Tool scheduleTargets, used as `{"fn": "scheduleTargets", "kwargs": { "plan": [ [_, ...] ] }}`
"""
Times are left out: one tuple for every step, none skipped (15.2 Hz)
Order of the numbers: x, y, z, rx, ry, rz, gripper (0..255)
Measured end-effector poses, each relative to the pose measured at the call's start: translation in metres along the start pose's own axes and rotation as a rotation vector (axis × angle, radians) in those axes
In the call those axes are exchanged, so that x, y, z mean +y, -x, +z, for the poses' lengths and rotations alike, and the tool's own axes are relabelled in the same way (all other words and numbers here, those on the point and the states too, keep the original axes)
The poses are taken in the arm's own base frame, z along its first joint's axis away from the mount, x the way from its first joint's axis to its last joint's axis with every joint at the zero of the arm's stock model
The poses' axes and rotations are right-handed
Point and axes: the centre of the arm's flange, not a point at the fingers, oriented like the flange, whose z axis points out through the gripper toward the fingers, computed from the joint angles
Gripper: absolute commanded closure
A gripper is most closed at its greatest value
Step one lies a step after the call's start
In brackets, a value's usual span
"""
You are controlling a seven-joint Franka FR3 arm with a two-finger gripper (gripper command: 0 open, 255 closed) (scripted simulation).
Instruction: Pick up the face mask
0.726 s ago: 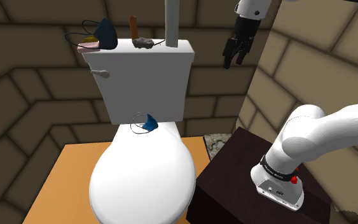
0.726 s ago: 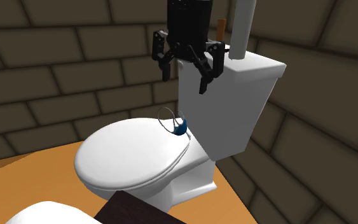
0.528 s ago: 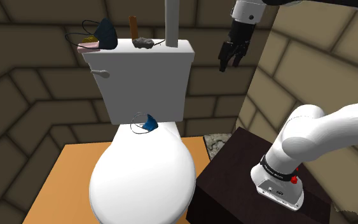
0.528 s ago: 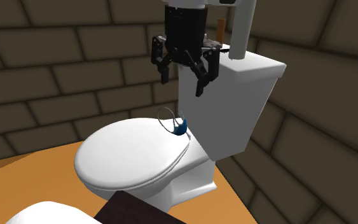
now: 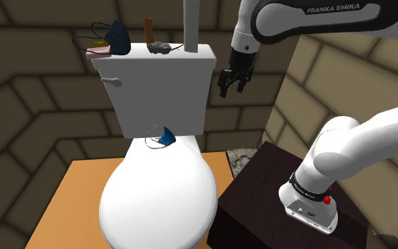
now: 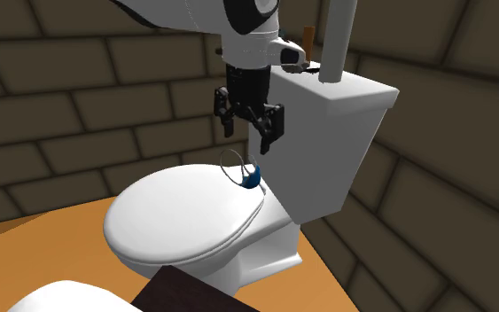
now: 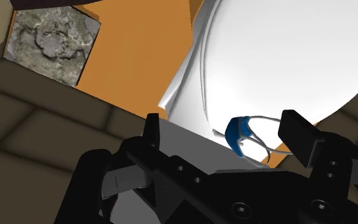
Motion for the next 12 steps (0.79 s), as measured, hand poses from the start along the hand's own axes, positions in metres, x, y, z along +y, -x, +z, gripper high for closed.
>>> {"fn": "scheduleTargets", "kwargs": {
  "plan": [
    [-0.007,-0.006,0.008,0.002,0.001,0.010,0],
    [-0.014,-0.009,0.017,0.004,0.002,0.021,0],
    [-0.018,-0.014,0.028,0.005,0.003,0.032,0],
    [-0.025,-0.020,0.041,0.006,0.004,0.042,0],
    [-0.028,-0.027,0.052,0.008,0.005,0.053,0],
    [-0.036,-0.032,0.061,0.010,0.006,0.063,0],
    [-0.040,-0.038,0.073,0.011,0.007,0.074,0],
    [-0.046,-0.044,0.084,0.013,0.008,0.085,0],
    [-0.052,-0.050,0.094,0.015,0.008,0.095,0],
    [-0.056,-0.055,0.105,0.017,0.009,0.106,0],
    [-0.063,-0.063,0.114,0.019,0.010,0.116,0],
    [-0.070,-0.066,0.128,0.020,0.011,0.127,0]
  ]
}}
